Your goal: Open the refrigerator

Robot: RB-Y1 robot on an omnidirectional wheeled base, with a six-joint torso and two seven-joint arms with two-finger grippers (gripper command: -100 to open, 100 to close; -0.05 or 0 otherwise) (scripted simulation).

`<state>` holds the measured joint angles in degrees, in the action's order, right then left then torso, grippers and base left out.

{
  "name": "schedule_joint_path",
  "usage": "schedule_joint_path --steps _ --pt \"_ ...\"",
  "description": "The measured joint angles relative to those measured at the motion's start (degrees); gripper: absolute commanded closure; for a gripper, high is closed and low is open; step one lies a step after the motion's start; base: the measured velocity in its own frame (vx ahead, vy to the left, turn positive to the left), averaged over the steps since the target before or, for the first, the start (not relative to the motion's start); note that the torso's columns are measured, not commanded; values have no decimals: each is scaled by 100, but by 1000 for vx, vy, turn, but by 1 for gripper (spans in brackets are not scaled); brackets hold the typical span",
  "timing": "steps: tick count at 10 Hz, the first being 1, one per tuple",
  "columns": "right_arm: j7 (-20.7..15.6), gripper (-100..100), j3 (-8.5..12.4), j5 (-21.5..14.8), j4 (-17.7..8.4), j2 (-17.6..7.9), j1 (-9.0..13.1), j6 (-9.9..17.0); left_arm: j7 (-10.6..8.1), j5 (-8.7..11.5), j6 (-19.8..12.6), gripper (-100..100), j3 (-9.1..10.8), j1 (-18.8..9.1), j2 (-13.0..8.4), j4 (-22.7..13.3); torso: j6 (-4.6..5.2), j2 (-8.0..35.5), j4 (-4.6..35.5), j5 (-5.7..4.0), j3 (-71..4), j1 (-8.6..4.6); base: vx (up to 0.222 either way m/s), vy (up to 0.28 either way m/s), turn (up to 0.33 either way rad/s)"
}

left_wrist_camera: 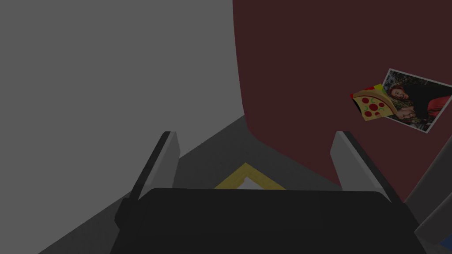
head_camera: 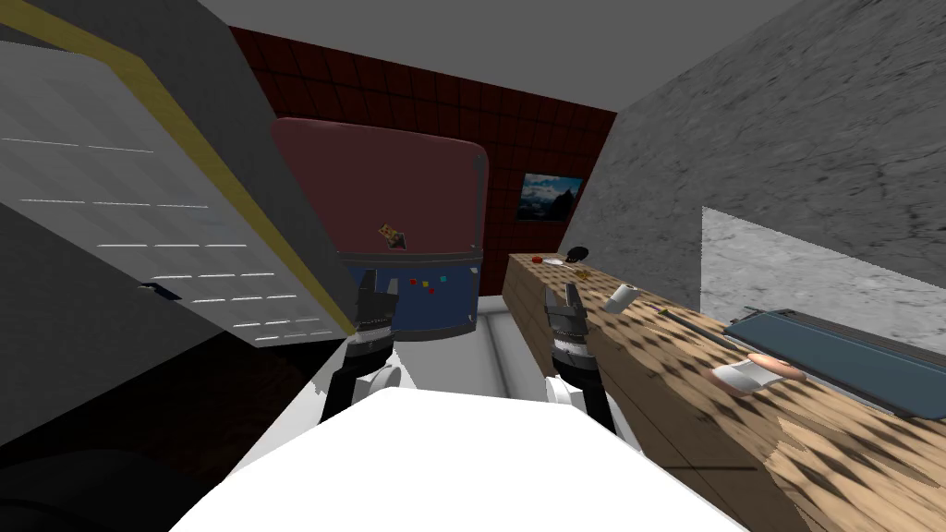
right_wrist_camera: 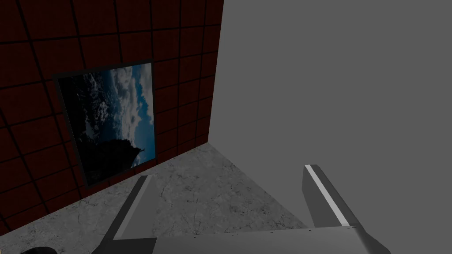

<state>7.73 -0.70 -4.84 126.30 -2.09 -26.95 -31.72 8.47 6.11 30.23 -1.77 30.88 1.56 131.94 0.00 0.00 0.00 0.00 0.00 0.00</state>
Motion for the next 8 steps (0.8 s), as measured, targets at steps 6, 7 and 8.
schedule_joint_path --steps 6,7,8 --pt "0 0 0 0 1 0 0 0 0 0 0 0 0 0 0 1 0 2269 2268 0 -4536 0 0 0 0" --pt "0 0 0 0 2 0 0 0 0 0 0 0 0 0 0 1 0 2693 2691 0 -5381 0 0 0 0" --pt "0 0 0 0 2 0 0 -1 0 0 1 0 0 0 0 2 0 3116 3114 0 -6227 0 0 0 0"
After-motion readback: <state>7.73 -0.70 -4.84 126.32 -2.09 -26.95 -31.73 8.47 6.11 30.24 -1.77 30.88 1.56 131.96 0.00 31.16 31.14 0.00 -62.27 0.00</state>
